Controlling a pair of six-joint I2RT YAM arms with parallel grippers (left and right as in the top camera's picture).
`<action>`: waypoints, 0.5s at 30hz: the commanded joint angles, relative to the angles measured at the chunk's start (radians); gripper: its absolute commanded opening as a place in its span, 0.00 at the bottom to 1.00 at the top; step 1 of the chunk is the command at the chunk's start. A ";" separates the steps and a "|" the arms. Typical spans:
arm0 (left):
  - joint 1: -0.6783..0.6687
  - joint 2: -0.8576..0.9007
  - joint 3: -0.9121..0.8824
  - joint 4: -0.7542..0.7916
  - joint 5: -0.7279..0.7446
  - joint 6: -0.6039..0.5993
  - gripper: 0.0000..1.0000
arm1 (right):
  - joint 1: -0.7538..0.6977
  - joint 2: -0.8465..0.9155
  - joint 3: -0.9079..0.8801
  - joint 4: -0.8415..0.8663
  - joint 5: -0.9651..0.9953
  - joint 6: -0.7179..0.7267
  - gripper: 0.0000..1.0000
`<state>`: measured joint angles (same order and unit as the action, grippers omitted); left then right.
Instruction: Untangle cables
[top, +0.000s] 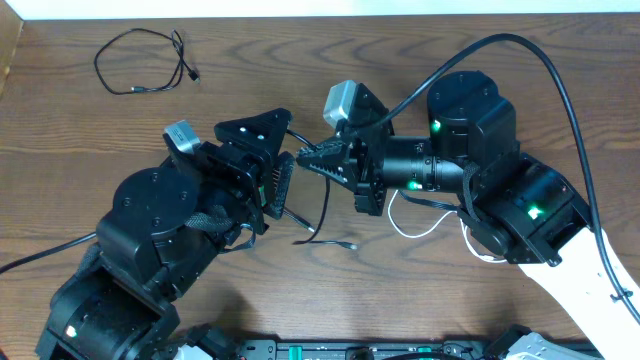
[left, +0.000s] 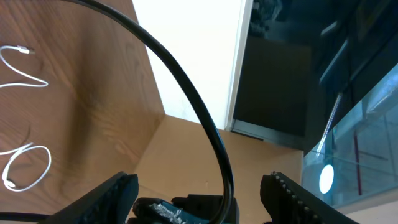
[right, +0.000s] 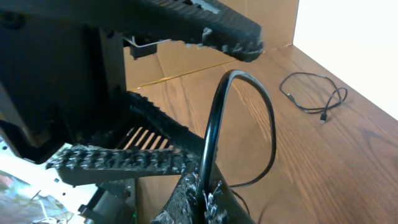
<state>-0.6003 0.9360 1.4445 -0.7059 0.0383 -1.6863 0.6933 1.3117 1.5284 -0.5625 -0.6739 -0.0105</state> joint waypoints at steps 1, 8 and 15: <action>0.002 -0.003 0.014 0.013 -0.044 -0.018 0.66 | 0.002 -0.003 0.011 0.002 -0.051 0.017 0.01; 0.002 -0.003 0.014 0.022 -0.103 -0.019 0.58 | 0.002 -0.003 0.012 0.002 -0.051 0.017 0.01; 0.002 -0.003 0.014 0.035 -0.102 -0.018 0.55 | 0.002 -0.002 0.012 0.003 -0.093 0.013 0.01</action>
<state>-0.6003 0.9360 1.4445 -0.6762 -0.0479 -1.7054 0.6933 1.3117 1.5284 -0.5625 -0.7418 -0.0071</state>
